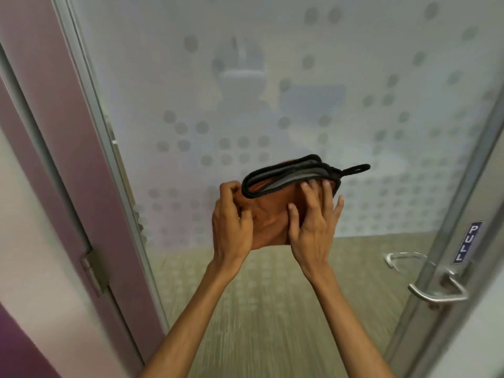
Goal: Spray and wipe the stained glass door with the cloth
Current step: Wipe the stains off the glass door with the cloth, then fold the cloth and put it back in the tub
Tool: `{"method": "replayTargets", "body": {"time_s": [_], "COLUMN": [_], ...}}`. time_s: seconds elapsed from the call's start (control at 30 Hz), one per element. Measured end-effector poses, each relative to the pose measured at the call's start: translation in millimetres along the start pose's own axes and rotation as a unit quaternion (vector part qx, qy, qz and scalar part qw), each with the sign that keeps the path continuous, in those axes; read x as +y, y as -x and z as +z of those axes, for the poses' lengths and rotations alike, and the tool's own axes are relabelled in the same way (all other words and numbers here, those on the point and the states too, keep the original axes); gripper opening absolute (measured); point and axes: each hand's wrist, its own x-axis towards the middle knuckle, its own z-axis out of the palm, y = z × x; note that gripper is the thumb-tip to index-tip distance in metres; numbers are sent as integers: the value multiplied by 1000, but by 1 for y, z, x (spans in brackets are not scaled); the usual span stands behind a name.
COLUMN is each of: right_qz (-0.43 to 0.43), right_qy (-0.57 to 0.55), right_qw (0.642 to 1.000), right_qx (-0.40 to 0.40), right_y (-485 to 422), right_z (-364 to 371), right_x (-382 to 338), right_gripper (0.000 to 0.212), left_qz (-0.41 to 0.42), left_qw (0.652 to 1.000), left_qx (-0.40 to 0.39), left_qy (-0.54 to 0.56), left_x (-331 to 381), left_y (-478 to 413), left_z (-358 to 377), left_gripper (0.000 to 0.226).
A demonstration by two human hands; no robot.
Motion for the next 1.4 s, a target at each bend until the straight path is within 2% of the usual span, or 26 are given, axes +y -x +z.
{"method": "replayTargets", "body": {"time_s": [0.1, 0.17, 0.27, 0.37, 0.43, 0.5, 0.57, 0.6, 0.67, 0.77, 0.83, 0.93, 1.03, 1.13, 1.23, 1.27, 1.33, 1.37, 1.4], "right_qz": [25, 73, 158, 238, 354, 469, 517, 527, 553, 586, 589, 583, 594, 631, 676, 684, 689, 687, 685], "right_qy": [-7, -71, -213, -227, -269, -339, -414, -432, -433, -401, -381, -353, -323, -300, -285, -284, -294, -298, -292], "right_qw": [997, 988, 946, 916, 878, 811, 749, 729, 704, 698, 709, 730, 735, 715, 679, 670, 658, 657, 662], "right_qx": [72, 113, 184, 228, 179, 82, -23, -66, -103, -93, -73, -45, -44, -29, -24, -41, -76, -88, -89], "right_y": [13, 19, 21, 17, 18, 23, 32, 36, 44, 50, 50, 52, 59, 68, 80, 85, 96, 100, 104], "right_z": [-12, -24, -49, -69, -75, -79, -84, -88, -98, -109, -116, -128, -144, -161, -190, -202, -228, -241, -253], "right_x": [8, 12, 17, 22, 19, 21, 34, 42, 51, 56, 56, 53, 49, 46, 45, 44, 38, 36, 36], "right_gripper": [65, 74, 78, 86, 88, 77, 58, 47, 32, 28, 27, 21, 23, 31, 40, 44, 47, 45, 44], "left_qz": [-18, -23, -39, -73, -91, -101, -110, -114, -117, -118, -128, -143, -171, -241, -326, -343, -374, -372, -360], "left_qw": [993, 984, 971, 960, 954, 951, 945, 943, 946, 964, 970, 958, 943, 903, 837, 819, 782, 775, 771], "left_qx": [-35, -57, -58, -45, -64, -90, -119, -131, -140, -141, -175, -246, -285, -349, -410, -426, -464, -479, -496], "left_qy": [113, 167, 231, 268, 277, 279, 285, 285, 268, 190, 112, 27, 24, 66, 162, 176, 183, 177, 171], "left_x": [4, 7, 13, 20, 24, 28, 29, 28, 24, 14, 8, -1, 1, 6, 6, 9, 15, 18, 19], "left_y": [11, 15, 18, 17, 18, 22, 28, 32, 40, 50, 52, 56, 60, 64, 75, 81, 97, 104, 111], "left_z": [14, 21, 30, 39, 48, 59, 68, 71, 74, 78, 80, 81, 82, 82, 82, 82, 83, 83, 87], "left_gripper": [39, 37, 21, 10, 11, 12, 13, 14, 17, 15, 16, 28, 41, 51, 41, 53, 102, 119, 126]}}
